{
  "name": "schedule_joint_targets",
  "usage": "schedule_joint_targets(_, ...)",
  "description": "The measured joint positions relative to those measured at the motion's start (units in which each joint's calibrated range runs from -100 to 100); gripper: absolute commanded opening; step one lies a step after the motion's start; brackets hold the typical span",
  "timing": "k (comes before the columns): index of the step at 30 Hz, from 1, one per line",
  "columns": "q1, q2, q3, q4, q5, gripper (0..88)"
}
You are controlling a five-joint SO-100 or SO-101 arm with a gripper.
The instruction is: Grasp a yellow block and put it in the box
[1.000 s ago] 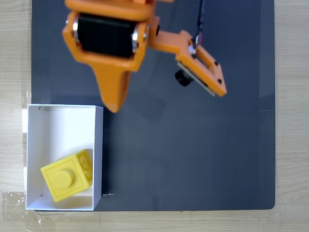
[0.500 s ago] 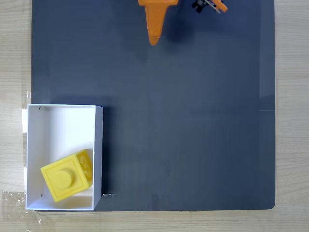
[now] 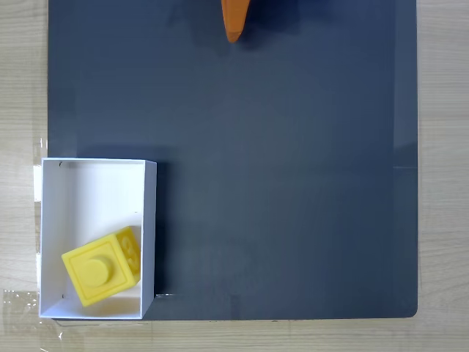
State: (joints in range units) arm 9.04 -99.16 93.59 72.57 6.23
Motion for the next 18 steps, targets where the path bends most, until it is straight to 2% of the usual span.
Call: schedule_joint_targets(18, 0.0, 0.0, 0.0, 0.2, 0.3, 3.6)
